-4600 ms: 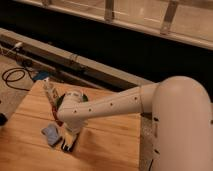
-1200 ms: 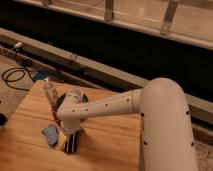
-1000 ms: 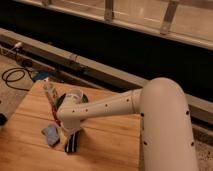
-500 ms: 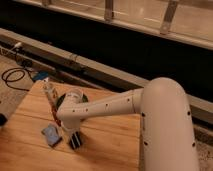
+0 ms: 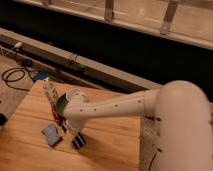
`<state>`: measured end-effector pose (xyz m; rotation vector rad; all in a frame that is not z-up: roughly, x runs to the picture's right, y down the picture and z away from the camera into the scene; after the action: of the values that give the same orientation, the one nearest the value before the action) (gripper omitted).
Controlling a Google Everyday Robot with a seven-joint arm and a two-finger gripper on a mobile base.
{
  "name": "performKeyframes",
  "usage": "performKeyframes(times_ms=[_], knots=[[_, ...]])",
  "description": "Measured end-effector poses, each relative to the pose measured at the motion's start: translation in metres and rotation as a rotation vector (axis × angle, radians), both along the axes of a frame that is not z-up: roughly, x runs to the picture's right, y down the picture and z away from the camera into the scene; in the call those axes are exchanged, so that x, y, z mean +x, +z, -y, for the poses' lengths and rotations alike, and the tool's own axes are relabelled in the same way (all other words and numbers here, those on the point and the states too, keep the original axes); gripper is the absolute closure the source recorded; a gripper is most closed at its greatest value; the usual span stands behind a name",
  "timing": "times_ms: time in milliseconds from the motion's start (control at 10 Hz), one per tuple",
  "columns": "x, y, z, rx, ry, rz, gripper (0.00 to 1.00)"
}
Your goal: Place the eraser on the white sponge
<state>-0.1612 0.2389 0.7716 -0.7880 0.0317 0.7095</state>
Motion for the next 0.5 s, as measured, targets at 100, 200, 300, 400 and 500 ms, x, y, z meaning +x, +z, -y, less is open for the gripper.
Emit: performKeyframes(times_ms=[100, 200, 300, 400, 500], knots=[[0.013, -0.007, 0.009, 0.023, 0.011, 0.039, 1.00], [0.020, -0.011, 0.015, 0.038, 0.013, 0.069, 1.00], [0.023, -0.015, 0.020, 0.050, 0.005, 0.097, 1.00], [0.026, -0.018, 0.023, 0.066, -0.016, 0.133, 1.00], [0.029, -0.019, 0.026, 0.081, -0.041, 0.160, 1.00]])
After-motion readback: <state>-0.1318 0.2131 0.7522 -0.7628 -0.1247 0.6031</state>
